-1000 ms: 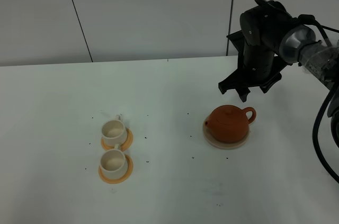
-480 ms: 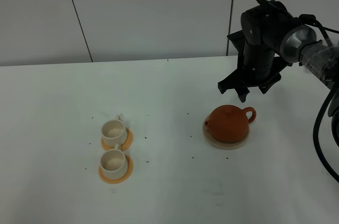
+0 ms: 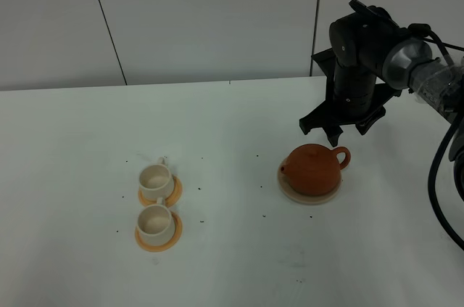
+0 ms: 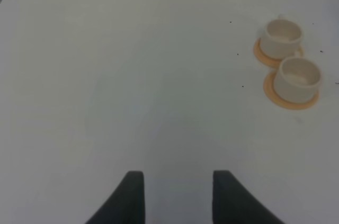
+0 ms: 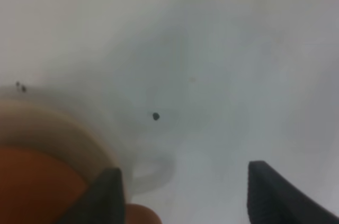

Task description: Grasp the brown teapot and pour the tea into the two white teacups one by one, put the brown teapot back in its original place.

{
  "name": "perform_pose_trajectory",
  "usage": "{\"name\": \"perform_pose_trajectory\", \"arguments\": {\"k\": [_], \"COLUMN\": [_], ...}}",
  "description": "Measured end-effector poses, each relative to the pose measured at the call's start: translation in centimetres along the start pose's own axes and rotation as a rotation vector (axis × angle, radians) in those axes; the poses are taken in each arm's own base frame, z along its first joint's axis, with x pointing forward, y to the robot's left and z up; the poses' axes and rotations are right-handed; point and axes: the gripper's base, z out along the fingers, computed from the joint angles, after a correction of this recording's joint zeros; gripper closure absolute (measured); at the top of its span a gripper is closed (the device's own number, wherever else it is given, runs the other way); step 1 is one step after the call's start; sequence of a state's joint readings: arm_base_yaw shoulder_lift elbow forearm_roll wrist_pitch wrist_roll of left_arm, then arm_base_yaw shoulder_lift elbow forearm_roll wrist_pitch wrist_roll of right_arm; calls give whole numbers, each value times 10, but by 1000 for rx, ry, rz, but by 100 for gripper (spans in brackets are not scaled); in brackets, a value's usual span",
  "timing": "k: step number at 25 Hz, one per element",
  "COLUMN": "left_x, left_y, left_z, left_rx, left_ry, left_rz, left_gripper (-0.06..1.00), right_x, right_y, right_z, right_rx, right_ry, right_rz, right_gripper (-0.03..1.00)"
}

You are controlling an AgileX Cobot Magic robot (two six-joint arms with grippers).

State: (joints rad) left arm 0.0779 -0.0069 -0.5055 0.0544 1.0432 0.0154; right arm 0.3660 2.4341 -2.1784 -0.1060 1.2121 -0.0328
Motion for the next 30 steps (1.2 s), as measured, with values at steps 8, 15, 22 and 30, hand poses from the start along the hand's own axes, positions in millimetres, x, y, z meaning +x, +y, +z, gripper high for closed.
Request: {"name": "perform_pose_trajectory", "arguments": {"k": [8, 15, 22, 30], "left_x": [0, 0, 0, 0], "left_y": [0, 0, 0, 0], "left_z": [0, 0, 0, 0], "left_rx": [0, 0, 0, 0], "left_ry": [0, 0, 0, 0], "left_rz": [0, 0, 0, 0], "left_gripper": [57, 57, 57, 57], "right_x": [0, 0, 0, 12], "right_y": [-2, -4, -4, -7], "right_z": [0, 0, 0, 17], "right_rx": [1, 0, -3, -7], "right_ry": [0, 1, 1, 70], "right_rz": [3, 8, 11, 16], "right_gripper": [47, 47, 47, 47]}}
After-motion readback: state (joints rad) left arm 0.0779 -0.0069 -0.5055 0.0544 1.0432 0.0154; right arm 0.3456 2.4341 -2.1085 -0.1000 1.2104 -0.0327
